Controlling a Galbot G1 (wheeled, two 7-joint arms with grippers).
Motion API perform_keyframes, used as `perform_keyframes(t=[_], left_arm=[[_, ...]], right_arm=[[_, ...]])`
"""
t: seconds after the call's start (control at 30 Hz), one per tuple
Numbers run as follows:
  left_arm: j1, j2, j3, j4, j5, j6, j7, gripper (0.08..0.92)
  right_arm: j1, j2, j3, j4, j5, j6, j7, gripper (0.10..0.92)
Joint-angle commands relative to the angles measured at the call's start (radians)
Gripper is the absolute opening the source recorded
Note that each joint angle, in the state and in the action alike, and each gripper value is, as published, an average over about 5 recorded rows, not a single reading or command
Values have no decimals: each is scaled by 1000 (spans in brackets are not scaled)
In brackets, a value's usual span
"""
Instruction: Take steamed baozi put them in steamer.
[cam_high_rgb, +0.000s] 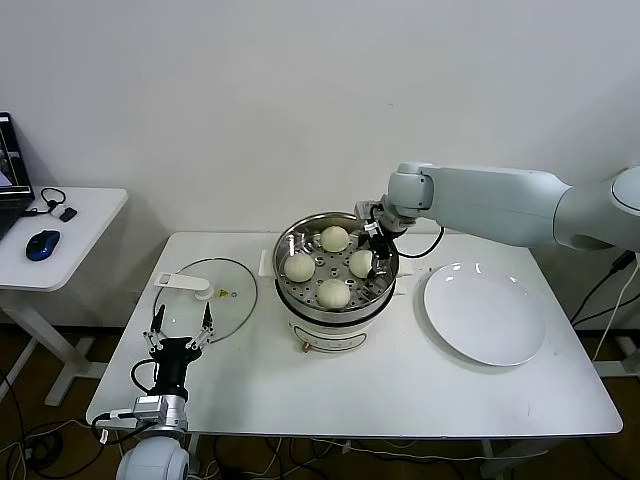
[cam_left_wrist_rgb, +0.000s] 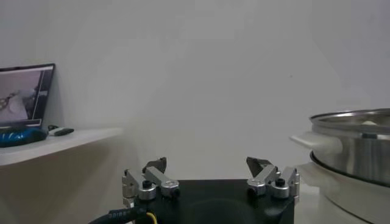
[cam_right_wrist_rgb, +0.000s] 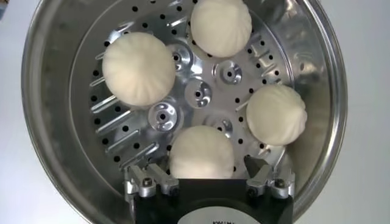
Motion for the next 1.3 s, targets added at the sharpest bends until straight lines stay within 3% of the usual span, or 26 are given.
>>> perform_keyframes(t=[0.03, 0.4, 0.53, 0.63, 0.8, 1.03, 1.13, 1.3], left_arm=[[0, 7, -6, -8, -4, 3, 1, 823], [0, 10, -1, -34, -4, 13, 6, 823], [2, 10, -1, -42, -5, 16, 5, 823], [4, 11, -1, -42, -6, 15, 5, 823], [5, 25, 0, -32, -12, 9, 2, 823], [10, 34, 6, -27, -1, 9, 5, 823], [8, 30, 9, -24, 1, 9, 4, 823], [11, 20, 9, -24, 2, 6, 3, 823]], right_arm=[[86, -4, -30, 16, 98, -1, -37, 822], [300, -69, -134, 130, 262, -17, -67, 823], [306, -165, -88, 231, 241, -90, 59, 823], [242, -282, 36, 364, 183, -223, 242, 823], [-57, -525, 367, 561, 86, -328, 544, 823], [-566, -762, 844, 767, -4, -275, 782, 823], [-765, -802, 1003, 804, -40, -182, 883, 823], [-1291, -749, 1511, 839, -150, -41, 1004, 823]])
